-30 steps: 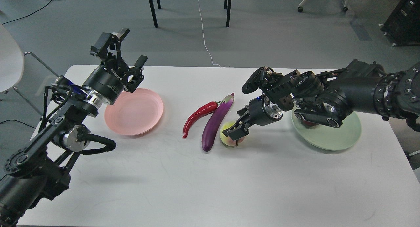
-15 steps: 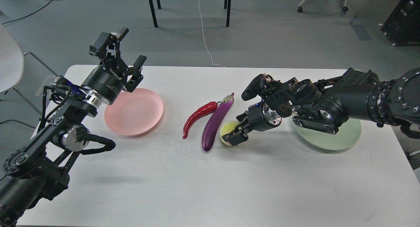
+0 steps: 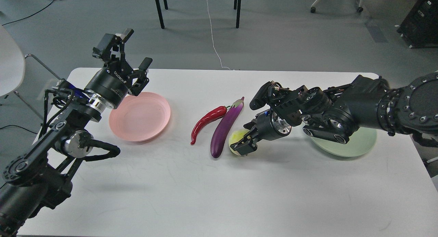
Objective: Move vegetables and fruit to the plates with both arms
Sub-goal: 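Lift the peach and carry it onto the green plate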
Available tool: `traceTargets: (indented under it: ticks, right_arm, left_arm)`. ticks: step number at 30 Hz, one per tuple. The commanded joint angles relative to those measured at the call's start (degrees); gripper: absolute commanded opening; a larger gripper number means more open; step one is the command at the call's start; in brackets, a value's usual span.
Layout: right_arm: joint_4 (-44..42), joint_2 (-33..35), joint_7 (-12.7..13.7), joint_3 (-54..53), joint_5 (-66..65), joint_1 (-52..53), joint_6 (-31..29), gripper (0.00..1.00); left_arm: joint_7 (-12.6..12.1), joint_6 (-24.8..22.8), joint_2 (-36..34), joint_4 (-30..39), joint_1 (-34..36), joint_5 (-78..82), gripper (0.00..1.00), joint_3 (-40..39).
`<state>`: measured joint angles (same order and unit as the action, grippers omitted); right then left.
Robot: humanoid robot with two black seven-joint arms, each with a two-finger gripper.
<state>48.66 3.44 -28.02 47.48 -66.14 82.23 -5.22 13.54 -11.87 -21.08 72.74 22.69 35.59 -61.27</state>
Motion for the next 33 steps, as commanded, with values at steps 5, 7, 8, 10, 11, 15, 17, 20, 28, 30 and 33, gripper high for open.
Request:
traceTargets:
  ticks: [5,7,8,10,11,15,17,20,28,30,33]
  right_arm:
    - [2.3,2.2,0.0,-0.8,0.3,3.5,0.1,0.36]
    - [6.2,5.9,0.0,-4.2,0.5,7.2,0.2,0.36]
    - [7.8,8.1,0.0,-6.1,0.4,8.5,0.0,0.36]
    - [10.8,12.9,0.0,-8.2,0.2,11.2,-0.1,0.36]
    - [12.3,15.3,0.0,-8.3,-0.1,12.8,-0.1,0.36]
    - [17.3,27.0,0.0,-8.1,-7.0,16.0,-0.3,0.36]
    - [17.5,32.3,0.0,-8.1,-14.2,15.9,-0.2,0.36]
    - [17.3,39.4,0.0,-8.0,-21.6,14.4,-0.2,0.36]
    - [13.9,47.3,0.0,-8.8,-24.0,5.1,0.8,0.37]
    - [12.3,47.4,0.0,-9.0,-24.0,3.0,1.8,0.37]
    - [9.4,47.0,0.0,-9.9,-24.0,0.1,2.6,0.37]
  left_arm:
    - [0.0,0.0,-0.1,0.4,0.0,-0.1,0.98,0.0]
    - [0.0,0.0,-0.1,0.6,0.0,-0.1,0.98,0.0]
    - [0.0,0.0,-0.2,1.0,-0.1,-0.1,0.98,0.0]
    - [0.0,0.0,-0.4,1.2,-0.1,-0.1,0.98,0.1]
    - [0.0,0.0,-0.4,1.2,-0.1,-0.1,0.98,0.1]
    - [0.0,0.0,-0.4,1.2,-0.1,-0.1,0.98,0.2]
    - [0.0,-0.1,-0.4,1.2,-0.1,-0.1,0.98,0.3]
    - [0.0,-0.1,-0.4,1.2,-0.1,-0.1,0.98,0.4]
    - [-0.1,-0.1,0.5,1.2,0.0,-0.1,0.98,0.5]
    - [-0.1,-0.1,0.4,1.2,0.0,0.0,0.98,0.5]
    - [-0.1,-0.1,-0.1,1.2,0.0,0.0,0.98,0.9]
